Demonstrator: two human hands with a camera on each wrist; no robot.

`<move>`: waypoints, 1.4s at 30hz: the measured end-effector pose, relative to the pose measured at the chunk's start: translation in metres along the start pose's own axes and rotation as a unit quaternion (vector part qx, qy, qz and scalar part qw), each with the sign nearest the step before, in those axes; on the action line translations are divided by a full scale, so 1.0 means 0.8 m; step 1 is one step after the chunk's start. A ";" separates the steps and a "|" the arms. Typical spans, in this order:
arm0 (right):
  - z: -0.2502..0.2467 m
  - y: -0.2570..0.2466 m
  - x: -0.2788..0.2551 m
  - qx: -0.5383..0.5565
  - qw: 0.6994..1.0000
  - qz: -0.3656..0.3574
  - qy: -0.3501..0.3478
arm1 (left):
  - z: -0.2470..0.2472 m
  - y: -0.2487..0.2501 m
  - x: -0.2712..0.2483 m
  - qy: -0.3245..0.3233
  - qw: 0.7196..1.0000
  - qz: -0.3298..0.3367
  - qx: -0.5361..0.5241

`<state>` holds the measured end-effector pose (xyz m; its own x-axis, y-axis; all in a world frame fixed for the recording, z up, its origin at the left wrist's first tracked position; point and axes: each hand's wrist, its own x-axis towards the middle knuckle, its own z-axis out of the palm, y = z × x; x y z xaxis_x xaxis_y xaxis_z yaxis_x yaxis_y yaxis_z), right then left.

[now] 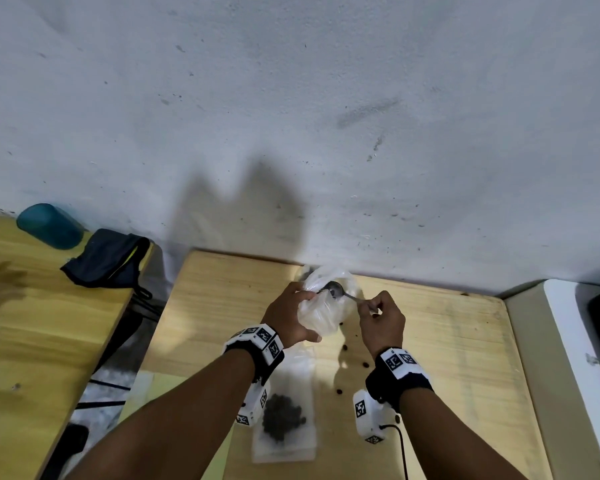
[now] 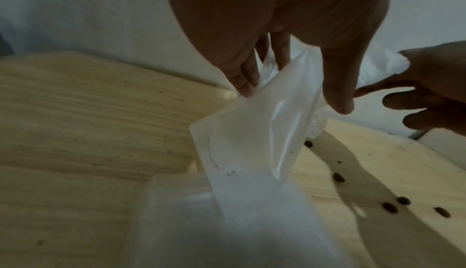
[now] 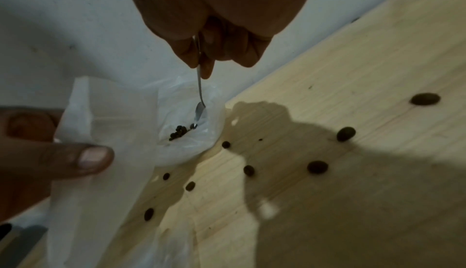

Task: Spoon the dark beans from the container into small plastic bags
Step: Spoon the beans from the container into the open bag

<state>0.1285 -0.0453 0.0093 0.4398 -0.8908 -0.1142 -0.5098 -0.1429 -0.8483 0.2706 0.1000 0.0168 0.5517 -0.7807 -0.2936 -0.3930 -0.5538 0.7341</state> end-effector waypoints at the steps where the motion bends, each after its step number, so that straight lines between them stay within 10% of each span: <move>1: -0.001 -0.001 0.001 0.004 1.000 0.002 0.009 | 0.000 -0.001 0.000 0.004 1.000 0.000 -0.002; 34: -0.002 -0.026 0.013 0.006 0.997 0.067 0.049 | 0.003 -0.009 0.005 0.016 1.000 0.003 -0.006; 42: 0.016 -0.002 0.017 0.119 0.958 0.257 0.052 | 0.005 -0.014 0.006 -0.010 0.999 0.045 -0.006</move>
<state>0.1450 -0.0517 0.0022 0.0936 -0.8567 -0.5072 -0.4512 0.4176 -0.7887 0.2746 0.1017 0.0047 0.5005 -0.8323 -0.2384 -0.4316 -0.4786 0.7646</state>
